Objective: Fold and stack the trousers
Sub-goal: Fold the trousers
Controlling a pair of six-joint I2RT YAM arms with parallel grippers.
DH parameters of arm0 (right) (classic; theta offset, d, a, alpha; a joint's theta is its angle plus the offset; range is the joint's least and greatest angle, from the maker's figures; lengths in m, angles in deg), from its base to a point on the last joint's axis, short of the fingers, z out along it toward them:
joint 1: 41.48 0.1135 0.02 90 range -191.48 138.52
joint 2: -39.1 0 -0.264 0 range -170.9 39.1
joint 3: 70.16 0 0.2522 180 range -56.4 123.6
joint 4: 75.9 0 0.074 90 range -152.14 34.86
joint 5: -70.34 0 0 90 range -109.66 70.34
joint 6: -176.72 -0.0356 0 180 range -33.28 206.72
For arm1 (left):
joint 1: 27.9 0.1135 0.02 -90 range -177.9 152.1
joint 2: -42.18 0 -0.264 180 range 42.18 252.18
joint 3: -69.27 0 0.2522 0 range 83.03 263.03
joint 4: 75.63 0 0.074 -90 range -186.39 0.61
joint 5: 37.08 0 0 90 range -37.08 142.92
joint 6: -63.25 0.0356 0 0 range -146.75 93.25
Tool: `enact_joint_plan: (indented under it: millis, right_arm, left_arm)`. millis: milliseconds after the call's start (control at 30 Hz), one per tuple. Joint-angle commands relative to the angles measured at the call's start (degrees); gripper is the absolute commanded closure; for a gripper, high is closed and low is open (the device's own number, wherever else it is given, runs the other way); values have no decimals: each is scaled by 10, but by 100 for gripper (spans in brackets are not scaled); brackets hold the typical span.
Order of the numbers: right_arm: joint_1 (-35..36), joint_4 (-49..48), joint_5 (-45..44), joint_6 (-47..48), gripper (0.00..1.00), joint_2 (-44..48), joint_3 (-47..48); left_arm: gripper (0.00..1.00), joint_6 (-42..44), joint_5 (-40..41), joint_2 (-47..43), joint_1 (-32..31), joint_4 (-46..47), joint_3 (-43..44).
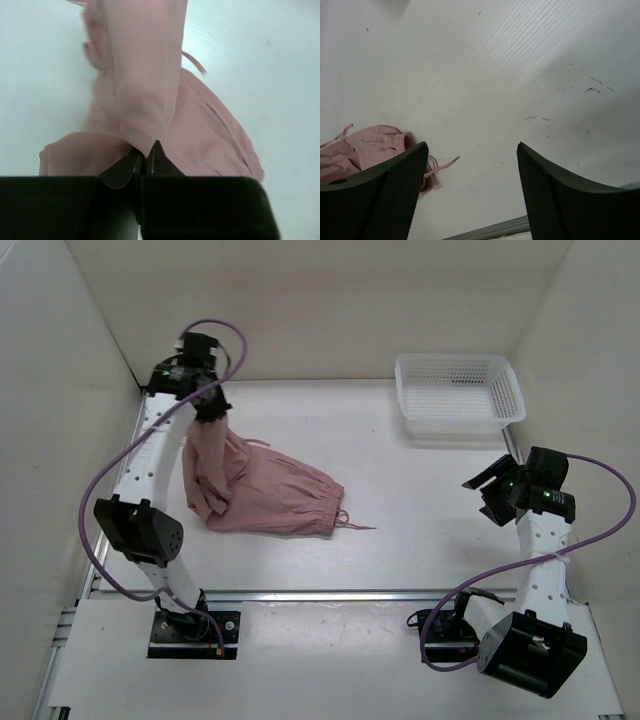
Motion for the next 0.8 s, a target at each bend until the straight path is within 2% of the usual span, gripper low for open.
enact_joint_plan:
  millis: [0, 100, 333, 433, 500, 533, 567, 600, 633, 767]
  right_arm:
    - [4, -18, 22, -5, 24, 10, -7]
    - [4, -18, 22, 1, 24, 15, -7]
    - [4, -12, 22, 1, 24, 20, -7]
    - [4, -6, 22, 1, 24, 26, -7]
    - [4, -6, 22, 6, 24, 26, -7]
    - [4, -1, 22, 6, 24, 31, -7]
    - [4, -1, 22, 6, 24, 31, -7]
    - [4, -1, 22, 6, 24, 31, -12]
    - [4, -1, 22, 6, 24, 31, -12]
    - [4, -1, 22, 12, 24, 31, -12]
  left_arm:
    - [90, -53, 28, -12, -107, -26, -6]
    - [90, -87, 53, -12, -182, -26, -6]
    - [90, -138, 53, 19, -298, -26, 53]
    - [90, -145, 53, 37, -343, -26, 53]
    - [90, -158, 47, 56, -377, -14, 23]
    - [59, -158, 25, 62, -397, -7, 10]
    - [37, -149, 8, 69, -406, 3, -18]
    - [7, -149, -1, 89, -413, 3, -27]
    - [0, -142, -7, 101, -419, 3, -34]
    - [0, -128, 22, 119, -412, -52, 10]
